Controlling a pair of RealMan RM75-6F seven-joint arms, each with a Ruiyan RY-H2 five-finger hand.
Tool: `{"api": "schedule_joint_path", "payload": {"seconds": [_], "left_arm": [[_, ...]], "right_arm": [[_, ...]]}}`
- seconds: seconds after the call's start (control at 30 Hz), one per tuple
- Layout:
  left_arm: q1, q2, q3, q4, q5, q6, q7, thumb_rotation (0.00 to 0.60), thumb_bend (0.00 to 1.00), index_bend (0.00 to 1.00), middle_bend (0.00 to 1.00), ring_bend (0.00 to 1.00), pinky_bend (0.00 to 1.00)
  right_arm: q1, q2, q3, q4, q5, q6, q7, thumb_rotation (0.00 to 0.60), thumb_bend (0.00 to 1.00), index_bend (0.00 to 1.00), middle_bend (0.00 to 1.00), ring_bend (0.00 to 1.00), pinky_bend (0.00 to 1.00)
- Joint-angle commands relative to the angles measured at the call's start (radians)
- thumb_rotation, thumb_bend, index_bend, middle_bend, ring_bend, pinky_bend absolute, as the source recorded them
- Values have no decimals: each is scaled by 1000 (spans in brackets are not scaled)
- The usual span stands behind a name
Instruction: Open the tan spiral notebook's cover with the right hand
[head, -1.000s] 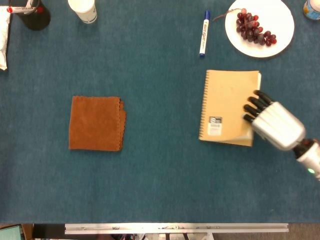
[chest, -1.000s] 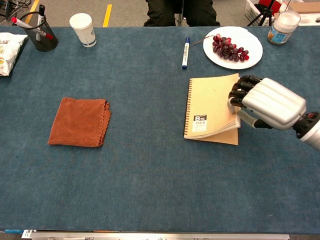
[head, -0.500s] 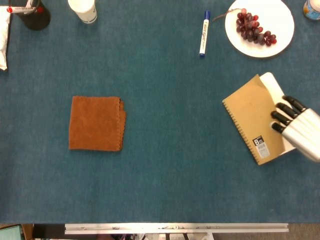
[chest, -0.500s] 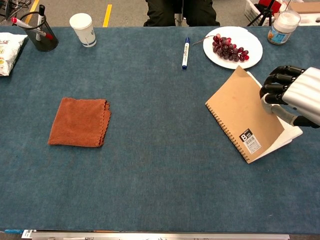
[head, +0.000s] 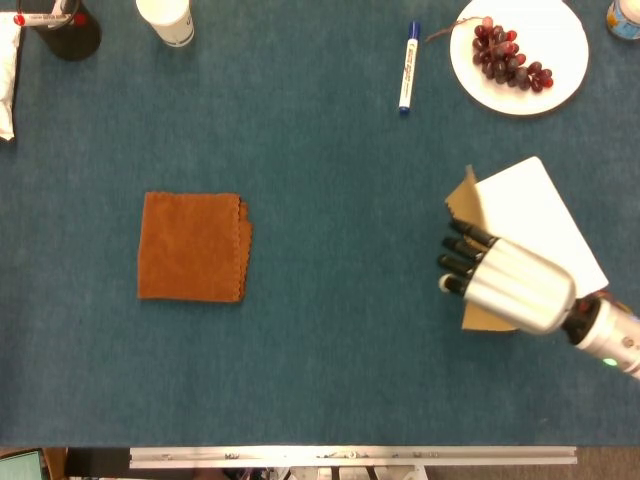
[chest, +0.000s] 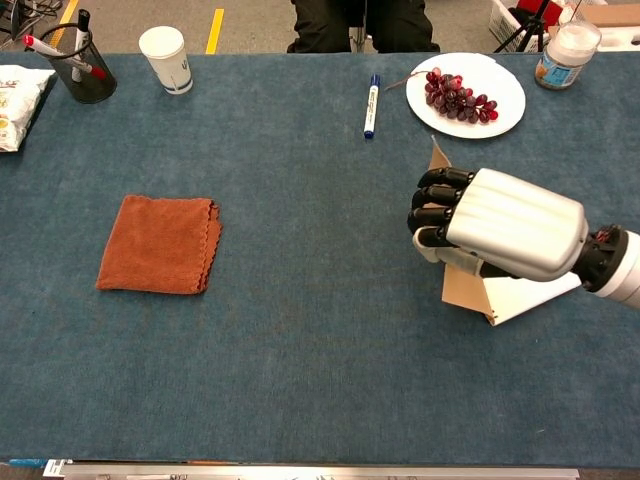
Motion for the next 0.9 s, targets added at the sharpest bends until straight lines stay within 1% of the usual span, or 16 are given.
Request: {"api": "schedule_joint_path", "payload": {"seconds": [0.03, 0.17, 0.23, 0.27, 0.3, 0.37, 0.43, 0.47, 0.5, 0.57, 0.6, 0.67, 0.8, 0.9], "left_arm": [[0, 1, 2, -2, 0, -3, 3, 600, 462, 0, 0, 0, 11], [2, 1, 3, -4, -4, -6, 5, 600, 461, 0, 0, 0, 11], [2, 2, 3, -4, -4, -6, 5, 600, 462, 0, 0, 0, 11], [2, 2, 2, -4, -4, -6, 5, 600, 462, 0, 0, 0, 11], [2, 2, 2, -4, -4, -7, 5, 600, 461, 0, 0, 0, 11], [2, 2, 3, -4, -4, -8, 6, 600, 461, 0, 0, 0, 11], [2, 3, 3, -4, -3, -6, 5, 600, 462, 0, 0, 0, 11], [3, 3, 2, -4, -4, -4, 4, 600, 462, 0, 0, 0, 11], [4, 3, 1, -3, -6, -3, 4, 600, 462, 0, 0, 0, 11], [4, 3, 0, -3, -7, -4, 5, 600, 462, 0, 0, 0, 11], [4, 2, 1, -3, -6, -5, 6, 600, 462, 0, 0, 0, 11], [2, 2, 2, -4, -5, -8, 9, 600, 462, 0, 0, 0, 11], [3, 2, 0, -4, -6, -7, 8, 600, 462, 0, 0, 0, 11], [2, 2, 2, -4, -4, -10, 9, 600, 462, 0, 0, 0, 11]], "right_arm": [[26, -29, -5, 4, -27, -26, 3, 600, 529, 774, 462, 300, 235], [51, -57, -10, 11, -27, -75, 9, 600, 529, 774, 462, 300, 236], [59, -74, -10, 18, -21, -98, 6, 600, 526, 741, 453, 300, 237], [61, -82, -9, 22, -17, -106, 2, 600, 507, 701, 439, 294, 240], [61, -91, -7, 26, -10, -114, -2, 600, 478, 655, 421, 283, 242], [57, -113, -1, 33, 10, -132, -22, 600, 355, 531, 365, 230, 233], [50, -129, 7, 34, 32, -148, -49, 600, 233, 410, 304, 171, 204], [45, -136, 12, 27, 47, -159, -67, 600, 149, 315, 257, 128, 179], [39, -145, 17, 17, 63, -166, -87, 600, 92, 244, 219, 97, 159], [28, -155, 28, -1, 87, -175, -123, 600, 16, 99, 142, 37, 118], [24, -161, 33, -11, 98, -179, -136, 600, 2, 43, 108, 15, 99], [18, -173, 47, -33, 127, -192, -159, 600, 0, 3, 69, 1, 81], [15, -186, 68, -54, 171, -214, -192, 600, 0, 0, 31, 0, 77], [15, -204, 84, -42, 226, -258, -215, 600, 0, 0, 7, 0, 77]]}}
